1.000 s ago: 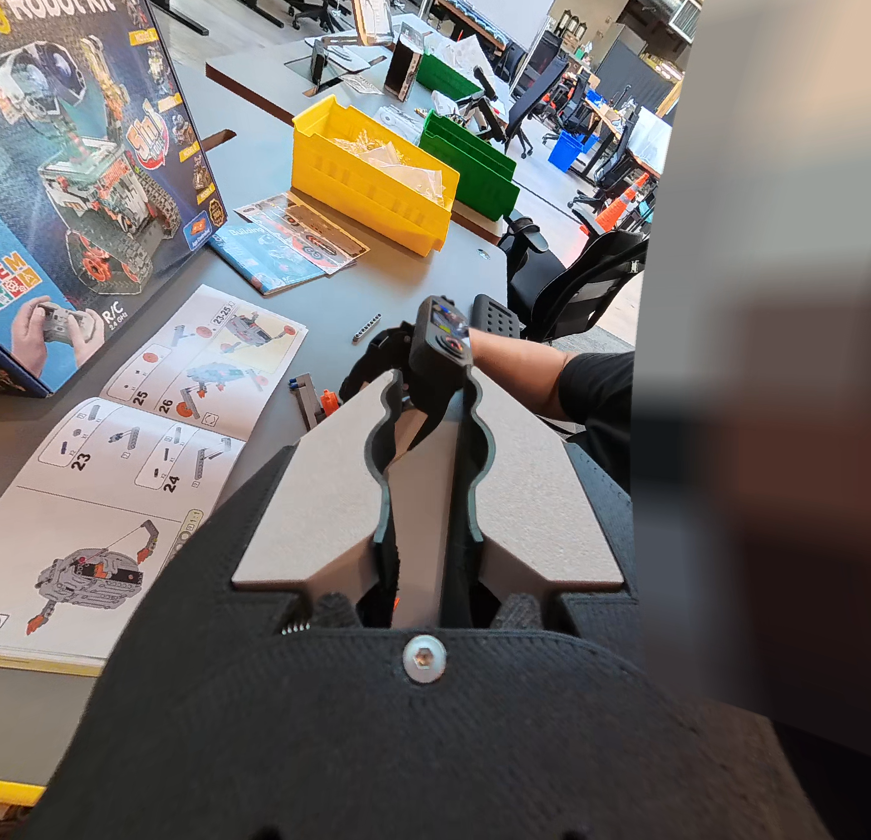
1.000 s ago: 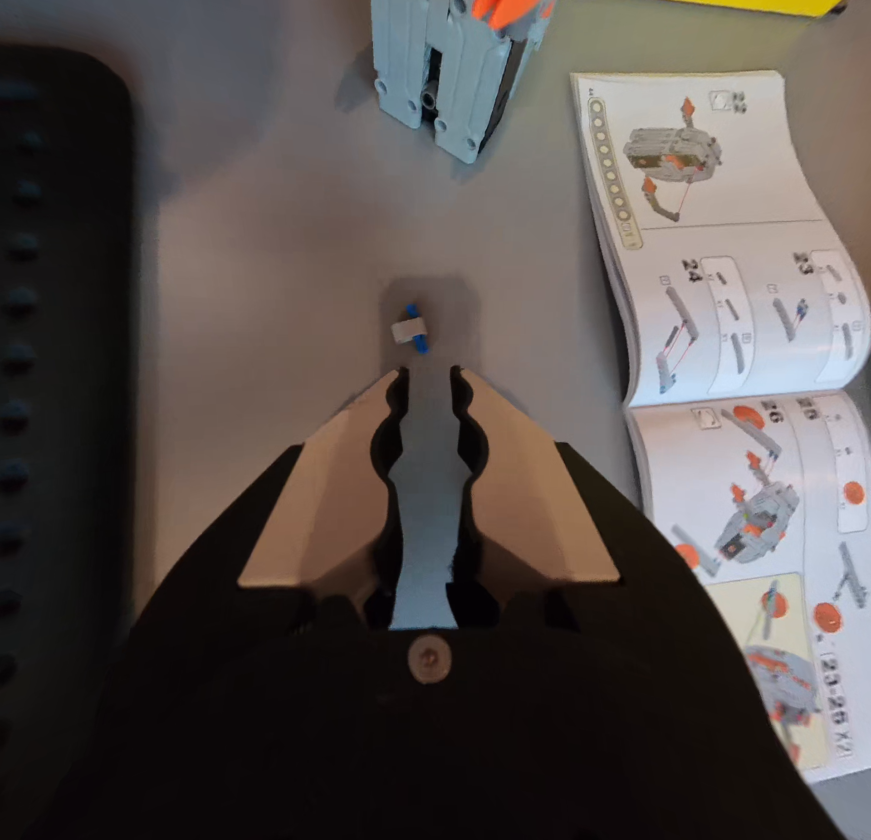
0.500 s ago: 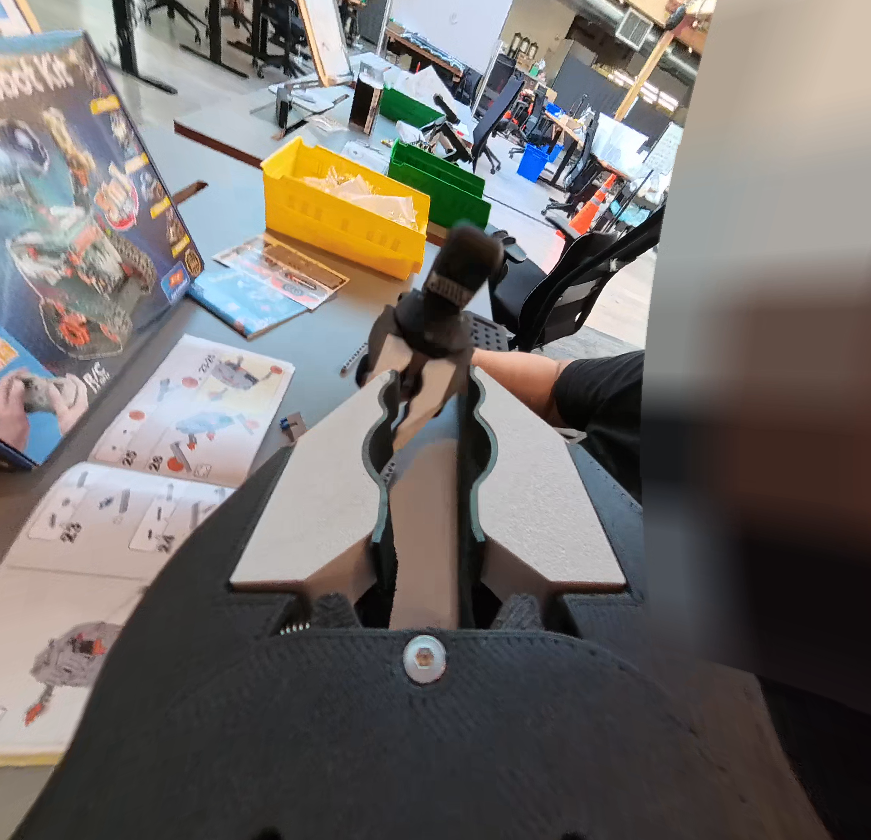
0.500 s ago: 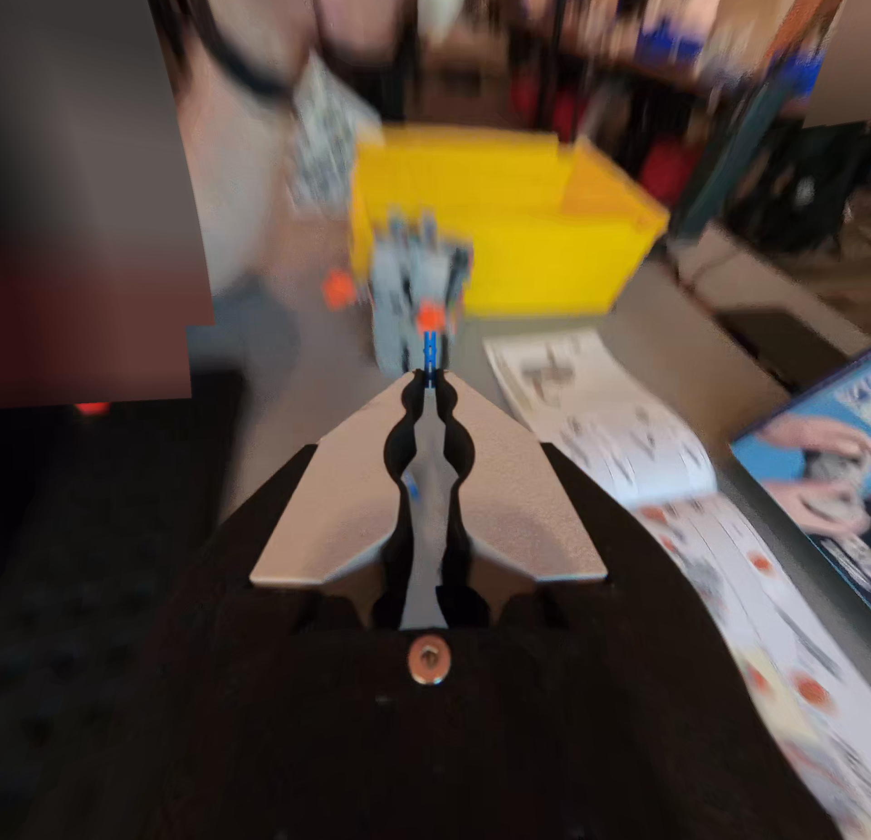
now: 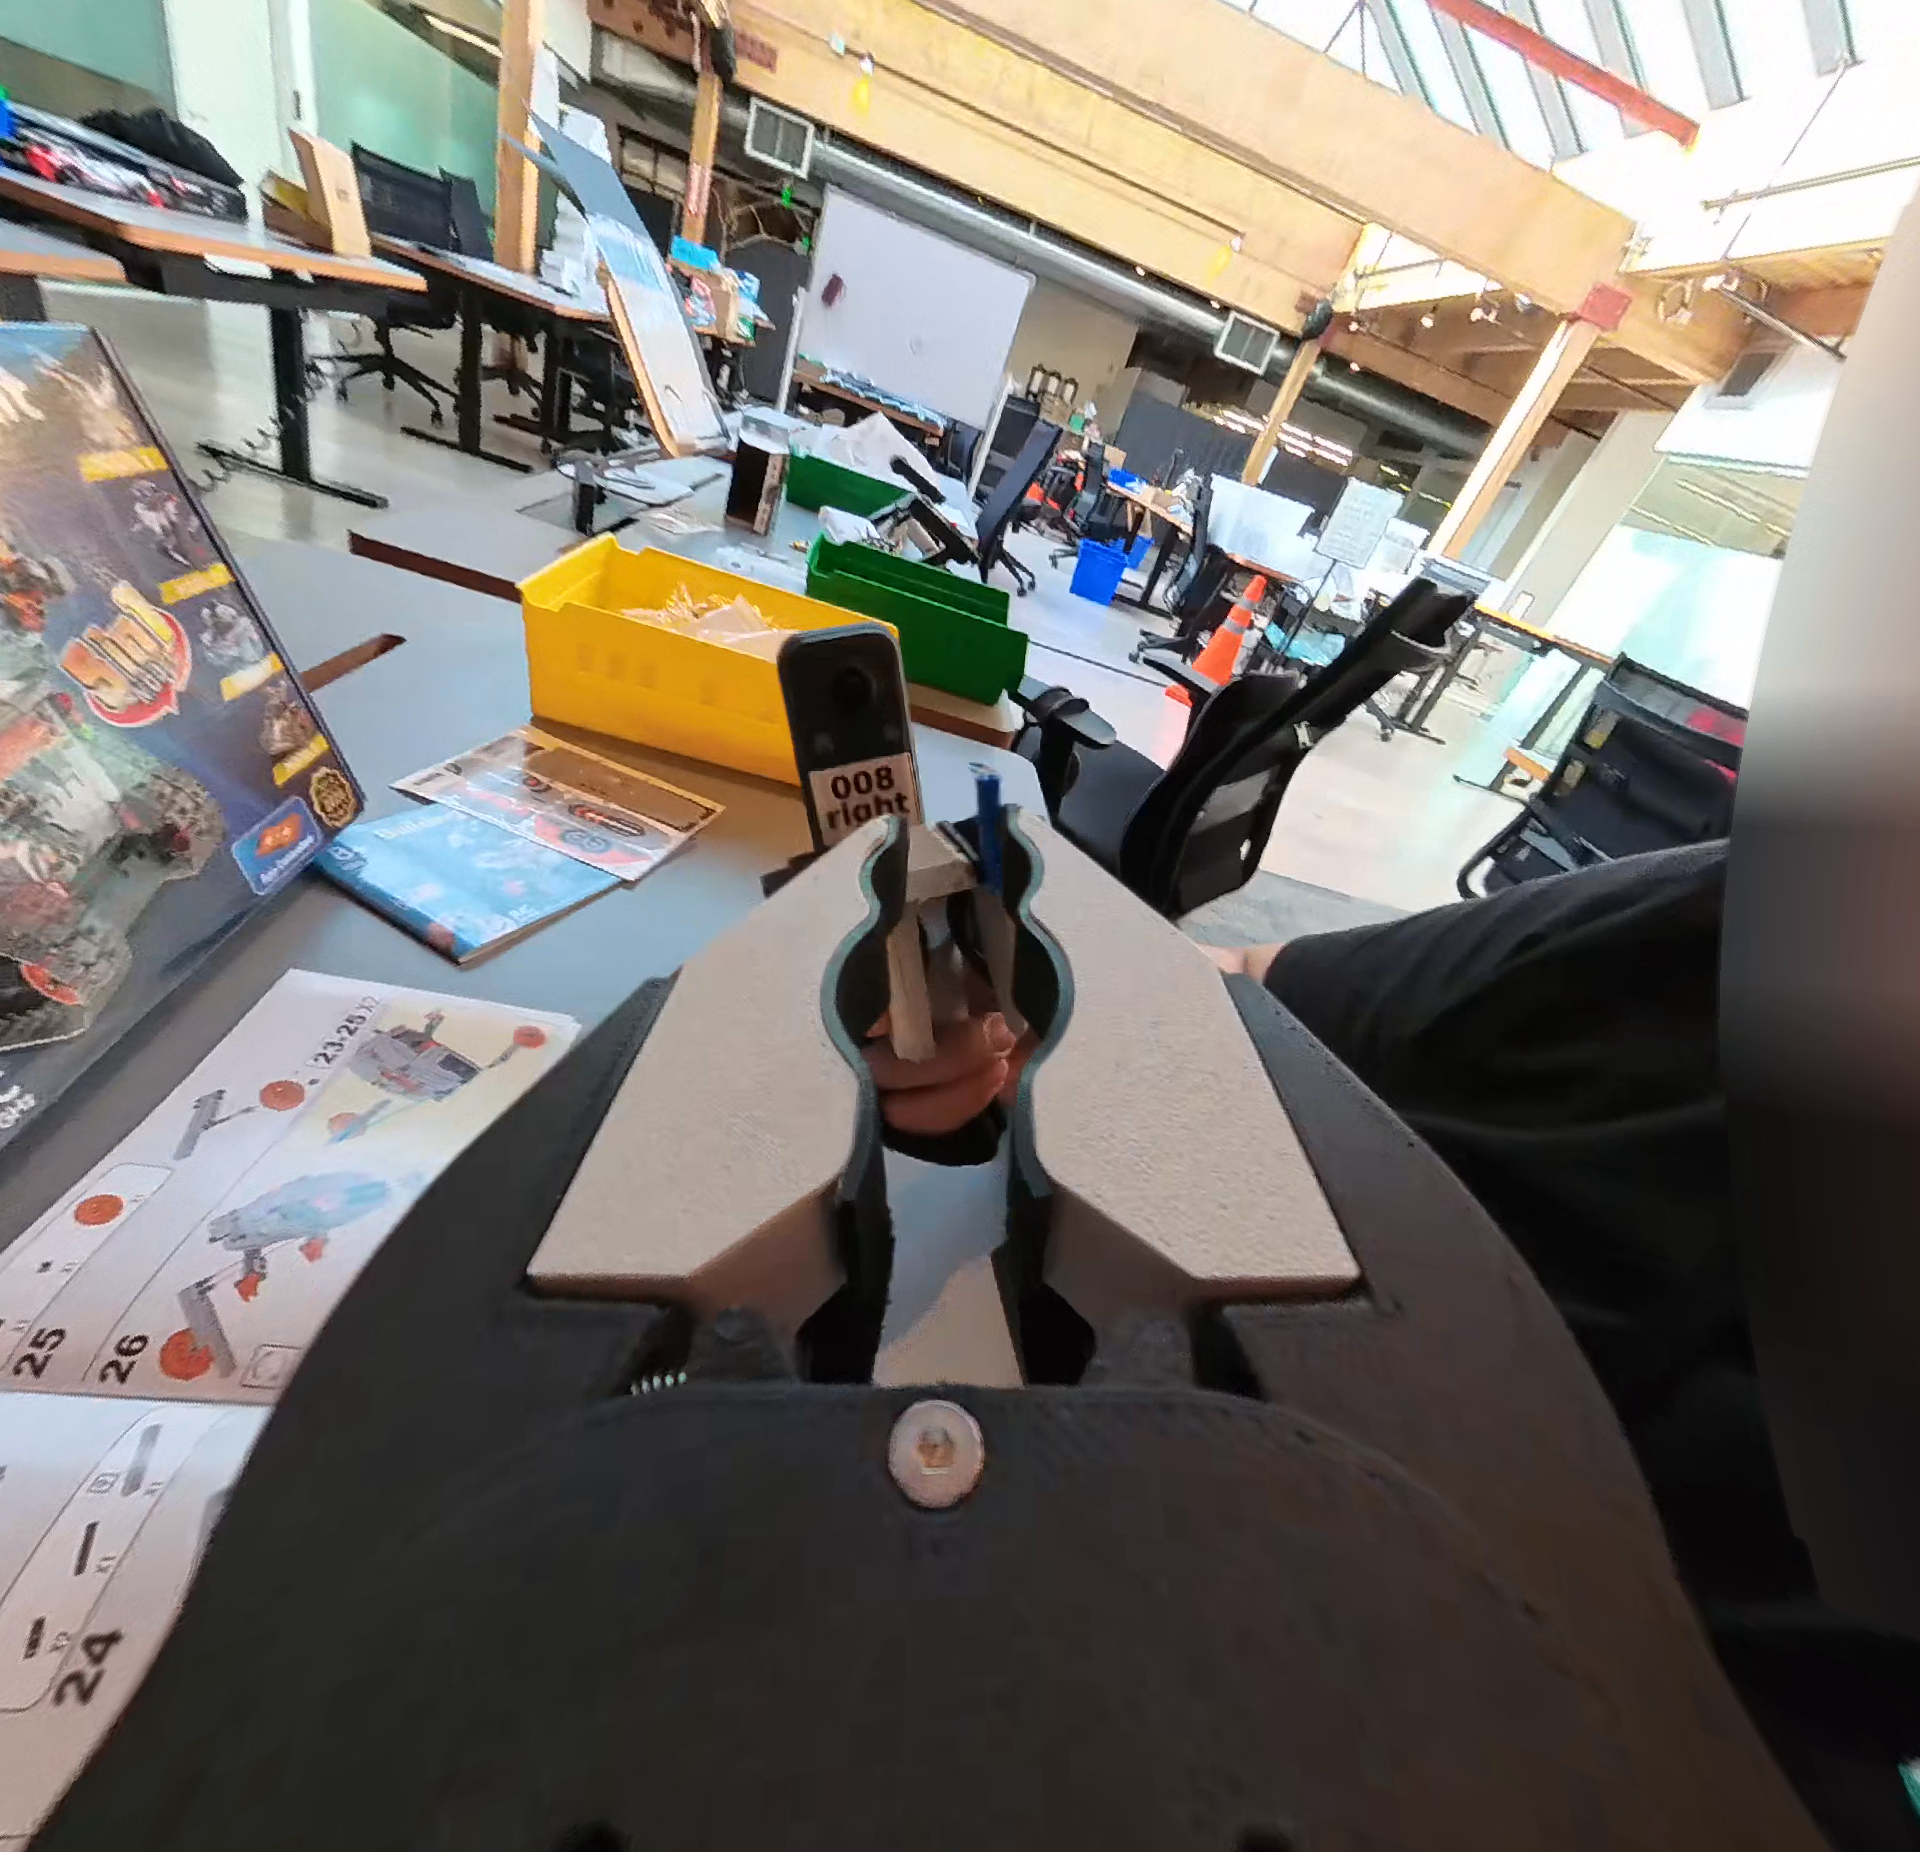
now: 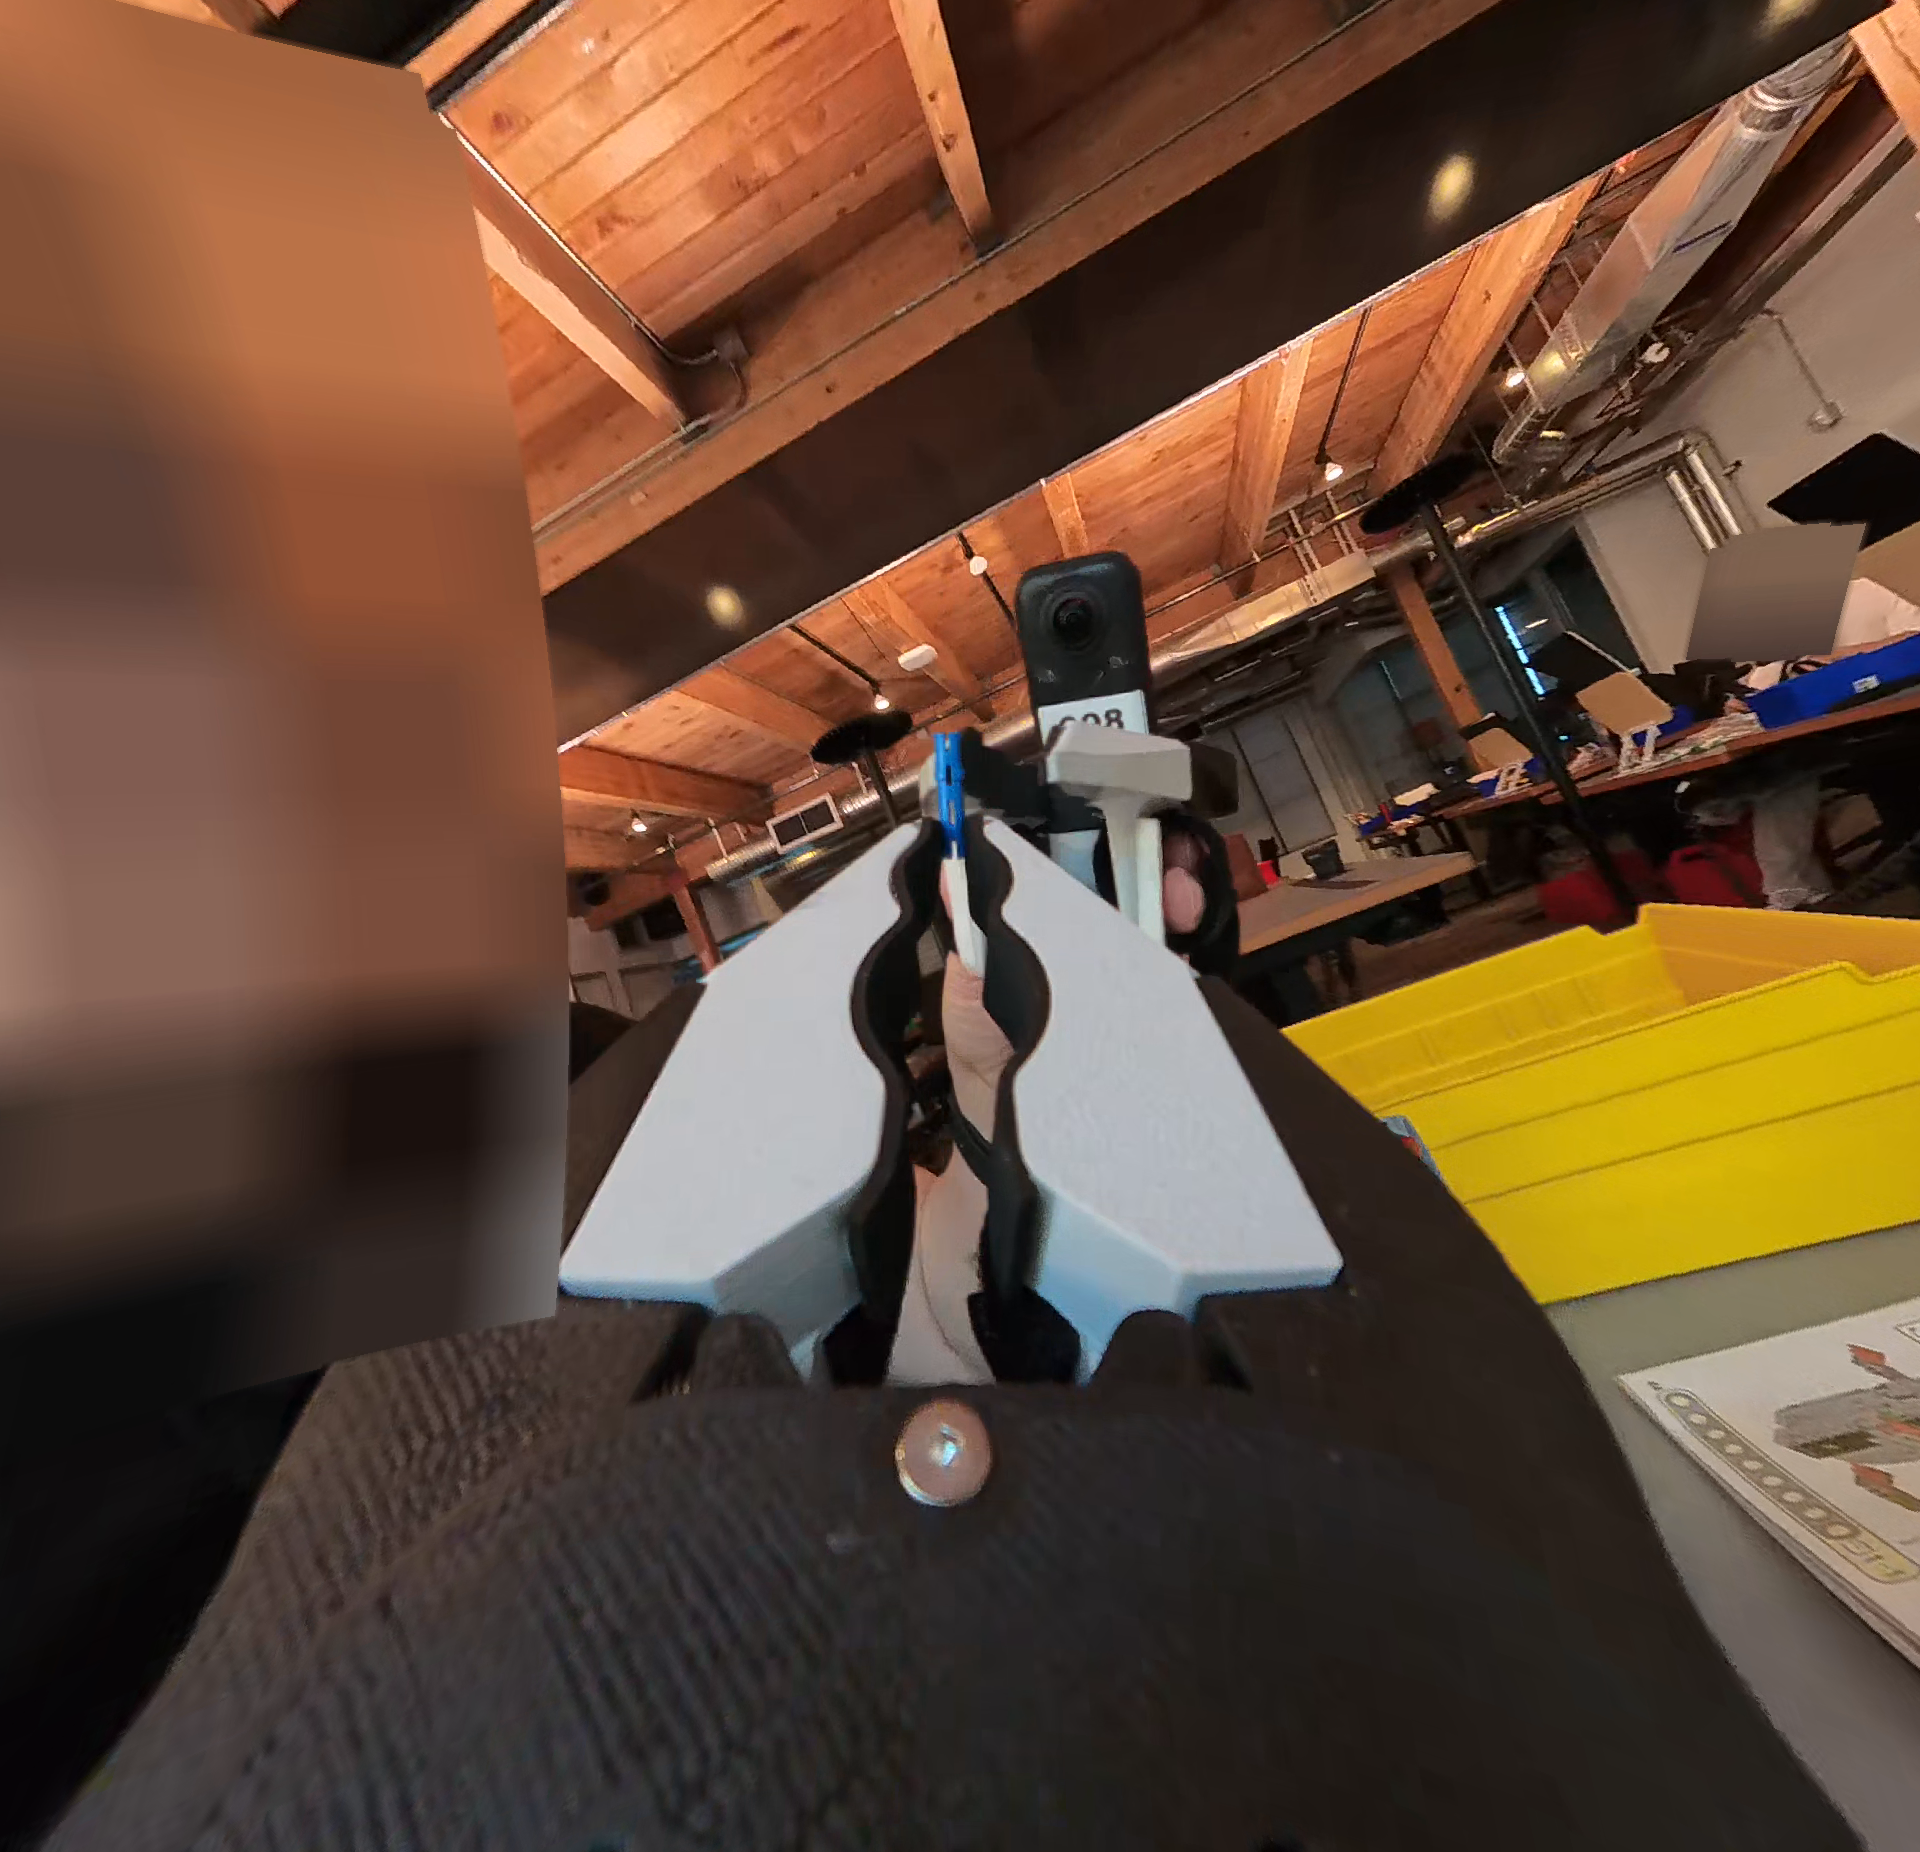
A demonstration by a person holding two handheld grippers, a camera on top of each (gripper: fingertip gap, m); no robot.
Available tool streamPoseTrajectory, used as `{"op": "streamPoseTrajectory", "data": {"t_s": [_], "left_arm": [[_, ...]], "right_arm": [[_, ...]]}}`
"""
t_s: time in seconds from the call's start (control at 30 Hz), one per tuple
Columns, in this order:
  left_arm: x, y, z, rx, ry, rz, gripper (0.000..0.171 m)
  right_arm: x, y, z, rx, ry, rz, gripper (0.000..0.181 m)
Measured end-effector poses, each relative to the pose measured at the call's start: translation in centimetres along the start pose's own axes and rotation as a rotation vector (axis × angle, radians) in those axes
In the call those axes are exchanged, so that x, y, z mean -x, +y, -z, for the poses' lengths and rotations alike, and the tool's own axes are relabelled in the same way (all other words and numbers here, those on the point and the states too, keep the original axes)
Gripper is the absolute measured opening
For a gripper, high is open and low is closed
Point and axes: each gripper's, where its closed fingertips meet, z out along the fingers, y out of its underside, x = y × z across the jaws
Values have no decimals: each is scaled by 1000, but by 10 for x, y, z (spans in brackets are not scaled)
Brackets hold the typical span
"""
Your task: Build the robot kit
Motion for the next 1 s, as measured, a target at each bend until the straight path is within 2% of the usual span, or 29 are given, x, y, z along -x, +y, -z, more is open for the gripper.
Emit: {"op": "streamPoseTrajectory", "data": {"t_s": [0.03, 0.1, 0.17, 0.27, 0.37, 0.43, 0.53, 0.63, 0.73, 0.83, 1.0], "left_arm": [[-3, 2, -1, 14, 19, 7, 16], [-9, 4, -3, 28, 57, 8, 14], [-7, 9, -5, 55, 46, -8, 3], [-5, 13, -6, 73, 30, -41, 2], [-2, 19, -2, 168, -16, -99, 2], [5, 25, 3, 253, -87, -189, 2], [20, 38, 15, 430, -223, -392, 3], [30, 44, 24, 544, -333, -586, 3], [31, 56, 26, 643, -339, -679, 3], [36, 71, 28, 745, -350, -756, 3], [43, 89, 26, 852, -370, -874, 3]], "right_arm": [[-1, 2, -1, 10, 10, 17, 3], [-3, 4, -1, 21, 27, 36, 3], [-4, 7, -1, 36, 32, 42, 3], [-6, 8, -1, 50, 45, 62, 3], [-11, 14, 0, 117, 88, 129, 4], [-16, 21, 4, 232, 148, 300, 8], [-19, 25, 14, 422, 243, 678, 12], [-17, 32, 21, 580, 279, 1007, 12], [-23, 39, 26, 712, 341, 1264, 12], [-28, 45, 27, 801, 373, 1413, 12], [-41, 59, 33, 900, 393, 1441, 10]]}}
